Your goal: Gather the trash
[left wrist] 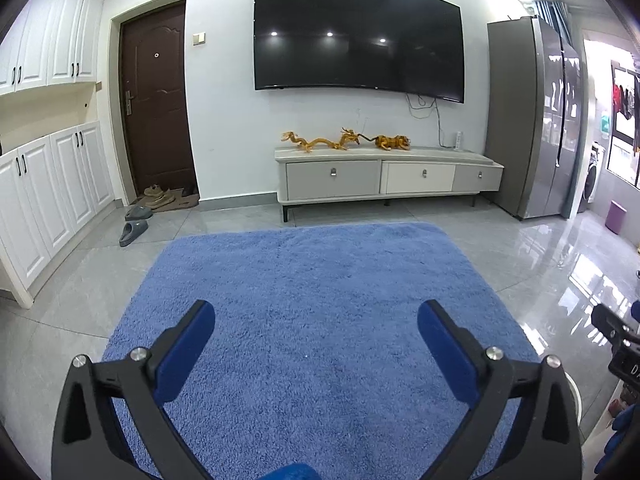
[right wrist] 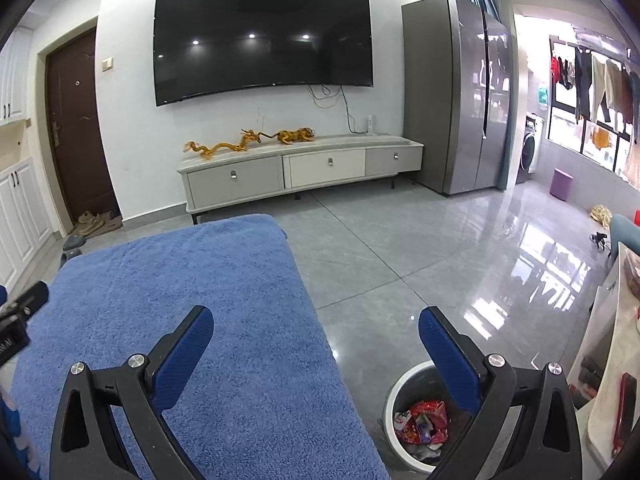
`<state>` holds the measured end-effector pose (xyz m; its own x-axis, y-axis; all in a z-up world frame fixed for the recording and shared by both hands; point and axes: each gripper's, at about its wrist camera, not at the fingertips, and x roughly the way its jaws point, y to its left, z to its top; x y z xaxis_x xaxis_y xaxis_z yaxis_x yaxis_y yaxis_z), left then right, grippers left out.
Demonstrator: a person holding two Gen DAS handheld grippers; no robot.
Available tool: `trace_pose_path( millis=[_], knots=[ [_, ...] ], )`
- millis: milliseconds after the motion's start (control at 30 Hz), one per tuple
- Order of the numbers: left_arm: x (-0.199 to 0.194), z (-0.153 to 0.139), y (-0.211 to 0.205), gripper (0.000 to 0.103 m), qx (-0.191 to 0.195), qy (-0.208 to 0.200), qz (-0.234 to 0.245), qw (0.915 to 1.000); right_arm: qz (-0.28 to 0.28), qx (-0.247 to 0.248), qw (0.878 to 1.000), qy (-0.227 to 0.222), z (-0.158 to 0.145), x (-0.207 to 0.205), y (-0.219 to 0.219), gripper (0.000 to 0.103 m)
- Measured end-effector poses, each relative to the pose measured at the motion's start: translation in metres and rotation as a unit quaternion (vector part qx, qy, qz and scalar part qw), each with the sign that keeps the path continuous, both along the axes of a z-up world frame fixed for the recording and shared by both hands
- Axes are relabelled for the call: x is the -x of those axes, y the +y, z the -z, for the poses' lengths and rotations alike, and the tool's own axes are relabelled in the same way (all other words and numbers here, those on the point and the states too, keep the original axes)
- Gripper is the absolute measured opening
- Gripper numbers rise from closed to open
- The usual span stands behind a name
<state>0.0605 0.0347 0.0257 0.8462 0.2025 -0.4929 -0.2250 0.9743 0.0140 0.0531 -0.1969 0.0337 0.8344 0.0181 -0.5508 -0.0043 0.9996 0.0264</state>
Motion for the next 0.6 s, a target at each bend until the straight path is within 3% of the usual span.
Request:
trace_pose_path(
  millis=[600],
  knots=[
    [-0.015,0.02,0.003,0.102,-0.028,0.02,-0.022,0.9992,0.064,-0.005,0.998,0.016,0.026,-0.006,-0.021,0.103]
  ],
)
